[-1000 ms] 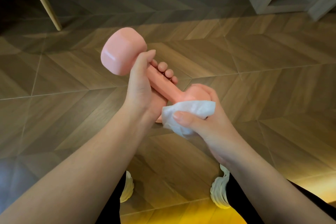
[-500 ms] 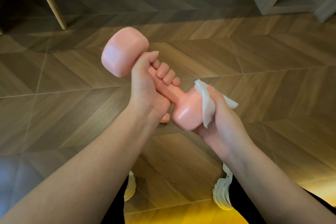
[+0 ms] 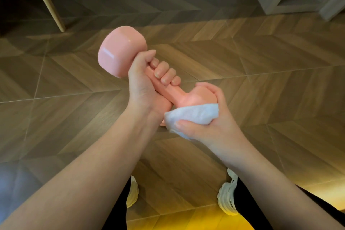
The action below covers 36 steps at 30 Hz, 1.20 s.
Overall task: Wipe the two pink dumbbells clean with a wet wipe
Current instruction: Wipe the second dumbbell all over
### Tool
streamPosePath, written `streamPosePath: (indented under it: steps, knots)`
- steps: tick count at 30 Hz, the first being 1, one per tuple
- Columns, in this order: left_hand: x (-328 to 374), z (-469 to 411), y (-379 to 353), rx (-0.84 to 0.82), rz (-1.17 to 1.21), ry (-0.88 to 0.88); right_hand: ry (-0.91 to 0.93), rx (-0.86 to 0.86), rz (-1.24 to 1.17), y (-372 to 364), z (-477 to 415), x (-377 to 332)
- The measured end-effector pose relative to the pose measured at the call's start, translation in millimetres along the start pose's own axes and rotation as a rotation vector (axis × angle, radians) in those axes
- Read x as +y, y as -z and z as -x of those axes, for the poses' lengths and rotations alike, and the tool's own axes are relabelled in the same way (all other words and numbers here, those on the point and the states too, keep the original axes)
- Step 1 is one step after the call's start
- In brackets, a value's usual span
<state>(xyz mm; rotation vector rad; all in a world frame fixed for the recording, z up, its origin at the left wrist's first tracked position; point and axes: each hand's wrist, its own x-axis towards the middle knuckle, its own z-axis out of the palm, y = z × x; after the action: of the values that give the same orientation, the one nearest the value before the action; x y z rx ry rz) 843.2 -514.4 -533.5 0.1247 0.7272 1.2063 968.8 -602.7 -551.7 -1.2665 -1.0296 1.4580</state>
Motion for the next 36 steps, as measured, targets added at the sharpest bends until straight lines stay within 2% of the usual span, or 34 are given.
streamPosePath:
  steps: [2,5,9,13,17,20,23,27,30,36]
  knots:
    - [0.5,-0.9,-0.6,0.003,0.011,0.0,0.055,0.019,0.058,-0.8,1.0,-0.1]
    - [0.5,0.0,-1.4,-0.022,-0.008,-0.001,0.048,0.002,-0.054,-1.0,-1.0,-3.7]
    - [1.4,2.7,-1.1,-0.083,-0.071,-0.039,-0.134,0.005,-0.411,-4.0,-1.4,-6.0]
    - [2.4,3.9,-1.6,-0.126,-0.074,-0.06,-0.277,0.041,-0.487,-1.5,-6.7,-4.7]
    - [-0.3,5.1,0.1,-0.113,-0.079,-0.068,-0.439,-0.089,-0.528,1.8,-5.4,-3.8]
    - [-4.9,4.8,-0.1,-0.048,-0.08,-0.063,-0.303,-0.102,-0.444,1.0,-2.3,-2.5]
    - [-10.3,3.7,1.3,0.045,-0.027,-0.032,-0.098,-0.044,-0.152,2.0,-1.3,-3.6]
    - [-10.6,0.2,2.9,0.112,0.014,-0.001,0.004,0.015,0.025,1.8,0.1,-1.5]
    - [-8.9,-1.1,4.0,0.117,0.009,0.003,-0.028,0.046,-0.106,-2.1,-1.1,1.7]
    - [-9.8,-1.8,4.3,0.082,-0.045,-0.016,-0.231,0.163,-0.372,-6.3,-4.2,5.8]
